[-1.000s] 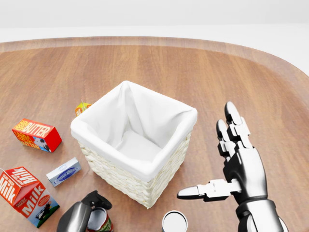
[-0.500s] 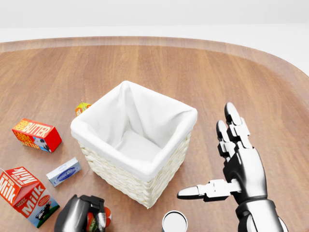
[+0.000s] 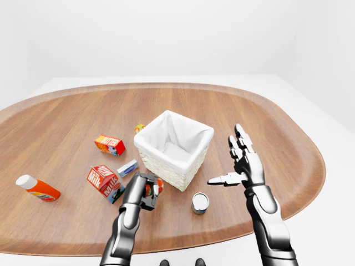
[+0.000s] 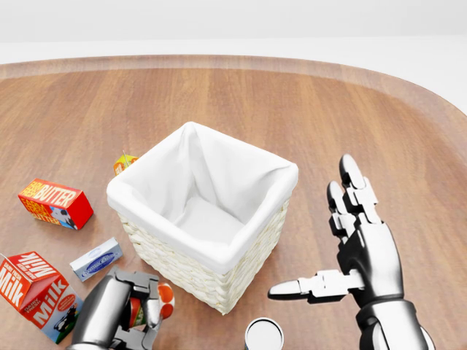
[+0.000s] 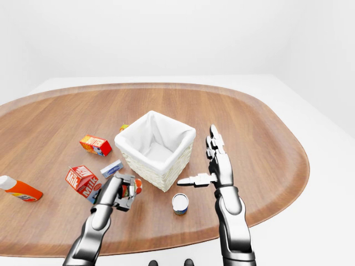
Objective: Pick up the tomato sauce, and put it in the basket.
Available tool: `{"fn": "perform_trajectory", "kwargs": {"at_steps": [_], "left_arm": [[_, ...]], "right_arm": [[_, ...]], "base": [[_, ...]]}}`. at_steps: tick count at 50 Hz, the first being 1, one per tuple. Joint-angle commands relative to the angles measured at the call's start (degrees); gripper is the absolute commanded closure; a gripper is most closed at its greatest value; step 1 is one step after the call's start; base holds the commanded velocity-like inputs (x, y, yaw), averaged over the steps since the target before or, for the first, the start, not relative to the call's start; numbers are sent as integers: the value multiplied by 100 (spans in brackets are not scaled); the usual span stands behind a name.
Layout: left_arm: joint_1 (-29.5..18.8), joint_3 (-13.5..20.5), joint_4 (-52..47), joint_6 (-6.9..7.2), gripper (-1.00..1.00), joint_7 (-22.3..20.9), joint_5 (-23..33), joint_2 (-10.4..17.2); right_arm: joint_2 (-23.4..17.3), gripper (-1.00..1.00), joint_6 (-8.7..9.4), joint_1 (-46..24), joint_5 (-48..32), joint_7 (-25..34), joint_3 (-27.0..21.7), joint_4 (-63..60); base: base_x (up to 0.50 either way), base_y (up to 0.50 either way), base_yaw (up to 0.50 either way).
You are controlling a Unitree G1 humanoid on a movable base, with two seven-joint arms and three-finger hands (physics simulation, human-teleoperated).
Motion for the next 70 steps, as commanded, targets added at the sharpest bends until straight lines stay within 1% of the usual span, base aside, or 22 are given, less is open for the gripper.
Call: {"fn": "perform_trajectory", "kwargs": {"at_steps": [1,19,27,53,70], "left_arm": [[233,6,-762,0,100,-216,-145,-33],[295,68,-1084,0,100,-358,-218,-30],[358,117,-1383,0,100,-470,-283,-38],[489,149,-1889,0,100,-675,-337,-58],[590,210,-2482,0,100,-943,-421,-81]], "right_arm": [[-6,-100,0,-11,21,-5,-18,-37],[-8,-100,0,-18,16,-16,-21,-61],[-8,-100,0,-20,16,-20,-23,-77],[-7,-100,0,-20,-1,-13,-17,23],[-7,-100,0,-13,-2,-21,-17,-22]], "base": [[0,0,0],[0,0,0],[0,0,0],[0,0,0],[0,0,0]]}}
